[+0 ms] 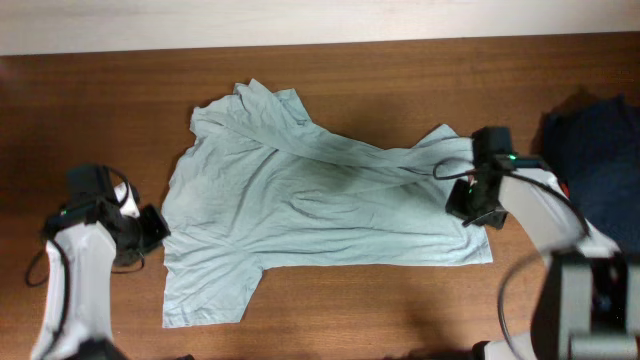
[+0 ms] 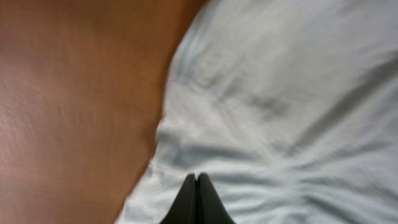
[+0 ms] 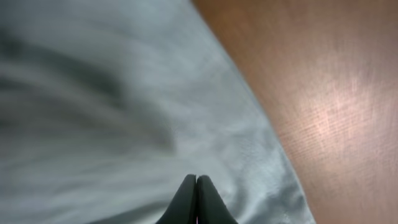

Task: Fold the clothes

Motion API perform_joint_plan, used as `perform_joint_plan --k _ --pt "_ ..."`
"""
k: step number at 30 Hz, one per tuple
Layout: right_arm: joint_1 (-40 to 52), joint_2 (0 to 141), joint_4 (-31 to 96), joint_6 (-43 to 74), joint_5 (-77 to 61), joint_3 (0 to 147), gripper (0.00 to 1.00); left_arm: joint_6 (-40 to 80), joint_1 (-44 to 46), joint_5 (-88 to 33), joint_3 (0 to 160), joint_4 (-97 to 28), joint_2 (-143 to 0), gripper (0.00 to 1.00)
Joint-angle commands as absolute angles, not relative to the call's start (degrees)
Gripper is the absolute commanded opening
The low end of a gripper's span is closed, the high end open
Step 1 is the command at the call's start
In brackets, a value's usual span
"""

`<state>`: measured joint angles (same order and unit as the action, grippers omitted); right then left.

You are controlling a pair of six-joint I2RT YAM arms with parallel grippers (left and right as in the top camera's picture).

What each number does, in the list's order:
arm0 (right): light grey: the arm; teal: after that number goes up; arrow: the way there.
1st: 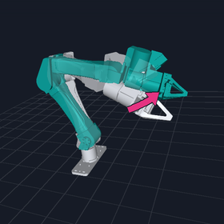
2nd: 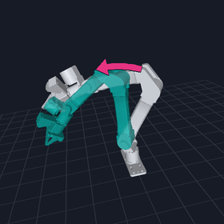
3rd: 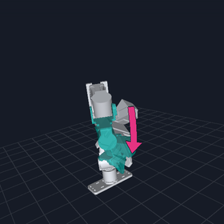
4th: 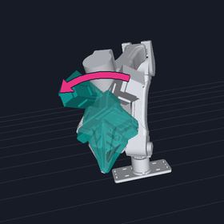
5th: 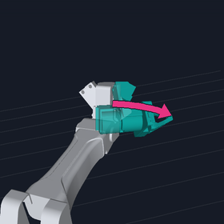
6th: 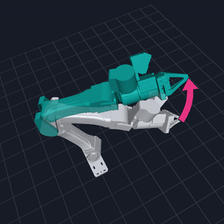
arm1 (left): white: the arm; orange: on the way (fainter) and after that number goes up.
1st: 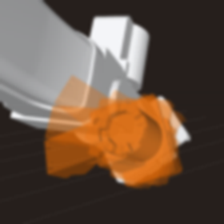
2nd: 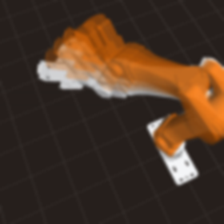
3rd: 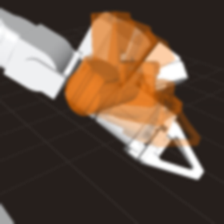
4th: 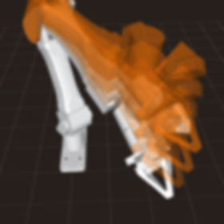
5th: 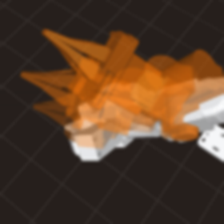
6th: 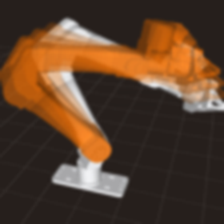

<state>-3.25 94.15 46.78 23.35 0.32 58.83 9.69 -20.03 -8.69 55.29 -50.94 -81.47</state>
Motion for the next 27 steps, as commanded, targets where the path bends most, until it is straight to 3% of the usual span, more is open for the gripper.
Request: perform_joint_plan --k 1,4,12,16,20,27 --pt "-3.4 86.9 44.0 14.1 -8.8 61.4 0.16 2.8 -17.3 -13.6 55.1 -45.7 -77.1 0.01" --pt "-3.4 85.1 40.9 13.3 -13.6 62.6 0.22 2.0 -13.5 -14.4 55.1 -38.7 -76.9 0.0" --pt "-3.4 90.4 33.5 14.4 -17.0 62.9 0.21 -1.3 -3.5 -14.3 55.1 -22.7 -86.5 0.0" --pt "-3.4 95.0 30.4 12.3 -21.5 62.9 0.29 -2.9 -0.7 -14.2 55.1 -20.8 -93.1 0.0" --pt "-3.3 99.5 26.3 7.3 -28.3 62.9 0.43 -3.1 0.4 -14.2 55.1 -20.8 -98.5 0.0" --pt "-1.5 106.0 23.0 7.3 -28.6 62.9 0.42 -3.1 0.4 -14.1 55.1 -20.8 -101.3 0.01"
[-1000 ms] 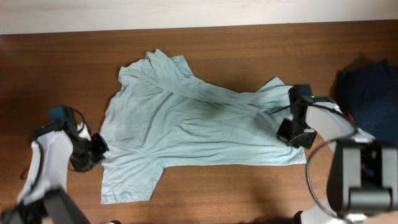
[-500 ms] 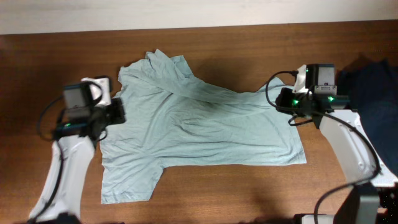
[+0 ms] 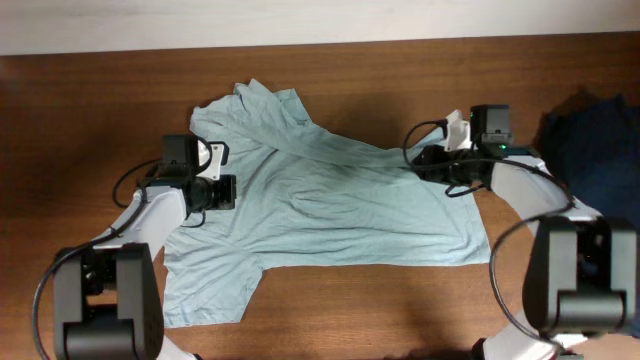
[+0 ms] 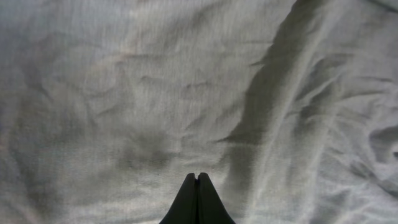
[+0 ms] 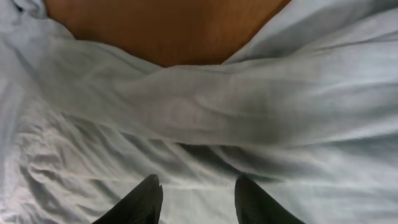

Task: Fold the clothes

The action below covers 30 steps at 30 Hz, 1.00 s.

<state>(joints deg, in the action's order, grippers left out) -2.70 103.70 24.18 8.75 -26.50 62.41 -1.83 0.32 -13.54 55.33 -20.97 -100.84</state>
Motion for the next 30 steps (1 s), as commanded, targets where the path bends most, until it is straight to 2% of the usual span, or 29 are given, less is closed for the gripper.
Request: perform_joint_plan --k 1,8,18,20,23,24,26,30 --pt "-1.4 106.5 22.3 8.0 -28.4 62.9 0.42 -3.1 0.4 -14.1 55.1 -20.8 -101.3 0.0" --pt "-1.3 109.0 16.2 14.5 -26.1 62.9 0.43 -3.1 0.4 -13.5 55.1 -21.8 -101.3 0.0" --pt "-1.5 111.0 -10.3 26.5 -26.4 63.9 0.44 -3.1 0.4 -11.1 55.1 -22.8 -101.3 0.0" --pt "-2.0 111.0 -7.5 26.6 -26.8 66.2 0.43 -3.1 0.4 -11.1 55.1 -22.7 -101.3 0.0" --pt "-3.1 111.0 4.1 20.3 -27.9 71.4 0.44 -3.1 0.4 -11.1 55.1 -22.7 -101.3 0.0" --pt "-3.9 111.0 14.9 15.6 -27.8 76.2 0.49 -3.7 0.4 -11.1 55.1 -22.7 -101.3 0.0" --pt "-4.6 111.0 28.1 13.5 -26.9 82.0 0.5 -4.7 0.4 -11.1 55.1 -22.7 -101.3 0.0" --pt "-3.2 111.0 45.1 14.7 -26.3 87.6 0.5 -4.8 0.4 -11.1 55.1 -22.7 -101.3 0.0"
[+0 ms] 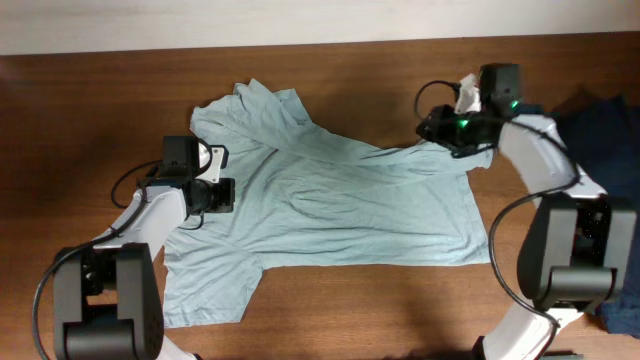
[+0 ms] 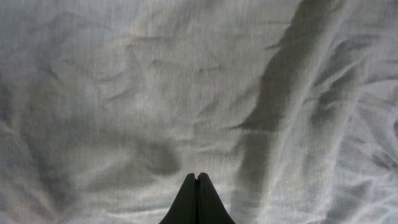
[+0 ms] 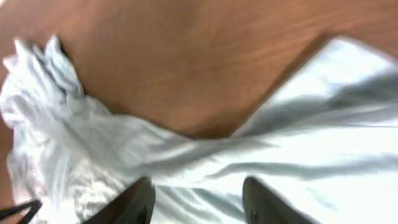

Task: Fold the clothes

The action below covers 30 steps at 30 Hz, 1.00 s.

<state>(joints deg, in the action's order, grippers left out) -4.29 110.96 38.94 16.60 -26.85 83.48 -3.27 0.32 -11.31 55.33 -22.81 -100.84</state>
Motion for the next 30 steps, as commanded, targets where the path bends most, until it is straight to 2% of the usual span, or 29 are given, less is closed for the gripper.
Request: perform_joint_plan --k 1,7,14,23,27,30 --pt "-2.5 111.0 46.9 16.6 -26.3 87.7 0.5 -4.8 0.4 -11.1 55.1 -22.7 -101.3 0.0" --pt "3.5 111.3 49.0 30.6 -17.2 86.7 0.5 -4.8 0.4 -11.1 55.1 -22.6 -101.3 0.0" --pt "8.0 116.0 44.8 45.5 -11.8 86.7 0.5 -4.8 0.4 -11.1 55.1 -22.6 -101.3 0.01" --pt "7.9 122.3 43.4 47.2 -14.3 86.7 0.49 -4.8 0.4 -11.1 55.1 -22.6 -101.3 0.0" --pt "7.9 122.7 38.8 47.2 -14.2 86.7 0.3 -4.8 0.4 -11.1 55.1 -22.5 -101.3 0.0" --pt "7.9 122.7 33.8 47.2 -14.3 86.7 0.2 -4.8 0.4 -11.1 55.1 -22.6 -101.3 0.0"
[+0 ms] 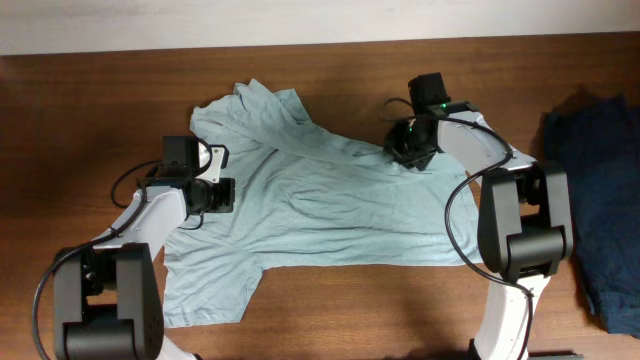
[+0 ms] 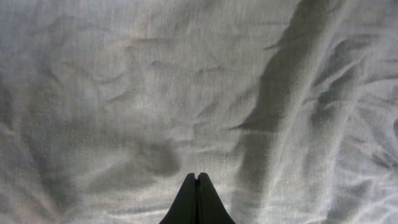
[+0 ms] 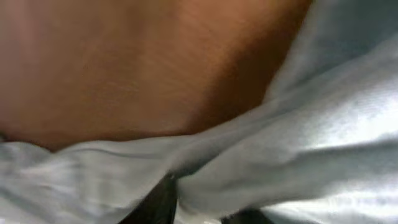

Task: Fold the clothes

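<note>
A light blue T-shirt [image 1: 320,210] lies spread on the wooden table [image 1: 90,100], with a raised fold running toward its upper right. My left gripper [image 1: 220,193] is shut, its tips [image 2: 197,177] resting on the wrinkled cloth [image 2: 124,93] of the shirt's left side. My right gripper [image 1: 405,152] is at the upper end of that fold. In the right wrist view its jaws [image 3: 205,202] stand apart with a roll of the shirt [image 3: 323,124] between them; that view is blurred.
A pile of dark blue clothes [image 1: 600,220] lies at the right edge of the table. Bare wood [image 3: 124,62] shows just beyond the fold. A pale strip runs along the far edge of the table [image 1: 300,20].
My right gripper has moved from over the bare table by the shirt's upper right corner, left and down onto the raised fold, which now sits between its jaws. The left gripper has not moved.
Both grippers were shut at the shirt's side edges, left near the lower sleeve, right at the right hem. Then the left rested shut on the shirt's left side, where it stays, and the right was open over the fold. The right went past the corner, then back onto the fold.
</note>
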Motion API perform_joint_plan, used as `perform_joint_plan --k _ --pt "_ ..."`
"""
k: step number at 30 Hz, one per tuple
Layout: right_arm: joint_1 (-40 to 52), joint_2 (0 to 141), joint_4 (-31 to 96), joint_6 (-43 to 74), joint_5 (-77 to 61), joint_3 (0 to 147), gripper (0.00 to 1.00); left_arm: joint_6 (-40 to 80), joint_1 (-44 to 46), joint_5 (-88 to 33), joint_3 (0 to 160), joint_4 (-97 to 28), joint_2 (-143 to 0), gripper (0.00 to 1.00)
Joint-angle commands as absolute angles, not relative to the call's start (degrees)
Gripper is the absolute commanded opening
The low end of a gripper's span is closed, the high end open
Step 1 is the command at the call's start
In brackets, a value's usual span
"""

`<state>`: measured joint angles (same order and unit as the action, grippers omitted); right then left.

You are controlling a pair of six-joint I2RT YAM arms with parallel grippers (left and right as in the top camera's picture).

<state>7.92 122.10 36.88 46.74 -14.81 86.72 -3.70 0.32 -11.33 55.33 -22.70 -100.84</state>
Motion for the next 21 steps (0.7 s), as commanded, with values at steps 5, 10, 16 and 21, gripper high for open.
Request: perform_joint_plan --k 5,10,16,21 --pt "7.9 122.7 23.8 47.2 -14.3 86.7 0.07 -4.8 0.4 -11.1 55.1 -22.5 -101.3 0.0" --pt "7.9 122.7 11.2 45.3 -14.3 86.7 0.04 -4.8 0.4 -11.0 55.1 -22.5 -101.3 0.0" --pt "7.4 122.7 4.8 45.3 -13.3 86.7 0.38 -4.8 0.4 -10.7 55.1 -22.5 -101.3 0.0" --pt "4.8 122.6 9.1 35.2 -13.2 86.7 0.85 -4.8 0.4 -10.7 55.1 -22.5 -101.3 0.0"
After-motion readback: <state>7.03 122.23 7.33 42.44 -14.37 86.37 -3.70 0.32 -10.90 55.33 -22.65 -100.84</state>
